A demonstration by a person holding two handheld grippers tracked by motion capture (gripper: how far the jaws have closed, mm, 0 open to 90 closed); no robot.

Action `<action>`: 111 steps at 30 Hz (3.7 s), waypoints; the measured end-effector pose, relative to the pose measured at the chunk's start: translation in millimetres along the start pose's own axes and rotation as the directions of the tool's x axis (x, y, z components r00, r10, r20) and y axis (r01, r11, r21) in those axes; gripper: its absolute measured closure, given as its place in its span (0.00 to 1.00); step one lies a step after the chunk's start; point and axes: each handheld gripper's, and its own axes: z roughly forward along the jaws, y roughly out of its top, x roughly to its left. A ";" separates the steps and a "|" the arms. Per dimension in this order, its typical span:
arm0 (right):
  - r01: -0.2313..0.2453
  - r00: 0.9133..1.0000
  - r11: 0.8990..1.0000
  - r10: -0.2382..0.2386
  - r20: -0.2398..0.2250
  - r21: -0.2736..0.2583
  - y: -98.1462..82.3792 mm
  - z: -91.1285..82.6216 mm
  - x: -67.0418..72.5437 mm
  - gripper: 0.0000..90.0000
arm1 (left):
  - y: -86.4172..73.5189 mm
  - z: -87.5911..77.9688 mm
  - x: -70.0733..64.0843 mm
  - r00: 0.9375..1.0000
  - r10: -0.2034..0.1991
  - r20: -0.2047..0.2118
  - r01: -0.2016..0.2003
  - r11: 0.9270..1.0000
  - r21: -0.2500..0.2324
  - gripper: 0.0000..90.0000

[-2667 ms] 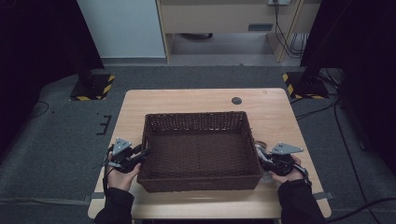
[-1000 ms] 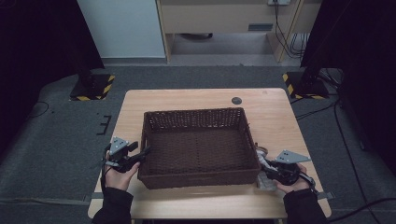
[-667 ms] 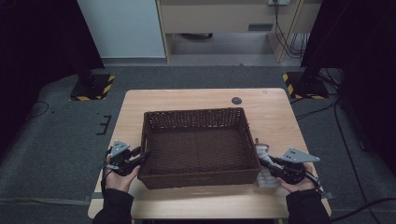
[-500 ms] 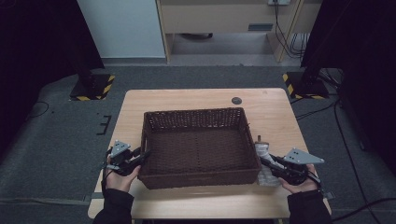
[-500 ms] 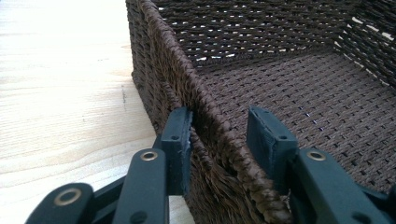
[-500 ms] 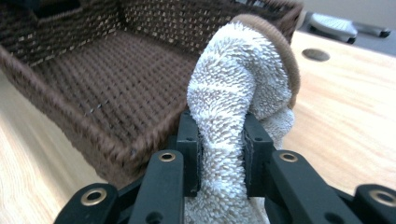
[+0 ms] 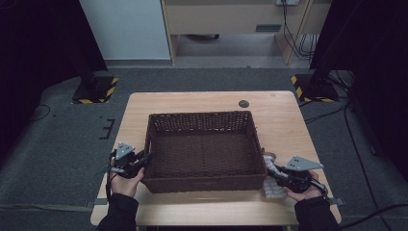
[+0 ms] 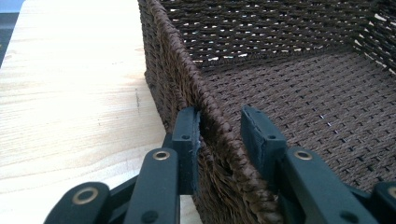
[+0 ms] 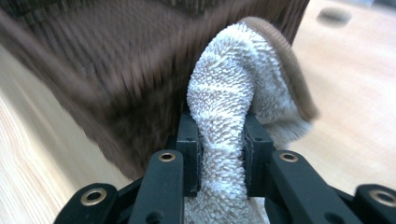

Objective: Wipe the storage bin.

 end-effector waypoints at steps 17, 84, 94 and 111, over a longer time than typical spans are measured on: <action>0.007 0.999 0.995 -0.003 -0.036 0.104 -17.9 12.2 8.2 0.82 | 2.5 6.8 8.4 0.999 -0.024 0.024 0.025 0.999 -0.025 0.73; -0.152 0.948 0.986 0.127 0.291 0.067 -28.2 -43.5 -21.8 0.82 | -0.3 7.2 12.1 0.999 -0.034 0.010 0.035 0.998 -0.047 0.56; -0.178 0.946 0.975 0.133 0.295 0.132 -42.1 -15.7 -33.2 0.77 | -0.6 7.3 13.3 0.999 -0.034 0.009 0.035 0.998 -0.044 0.52; -0.141 0.945 0.990 0.140 0.295 -0.020 -25.3 -26.6 -34.0 0.52 | 2.2 7.0 11.6 0.999 -0.008 0.054 0.010 0.999 -0.033 0.71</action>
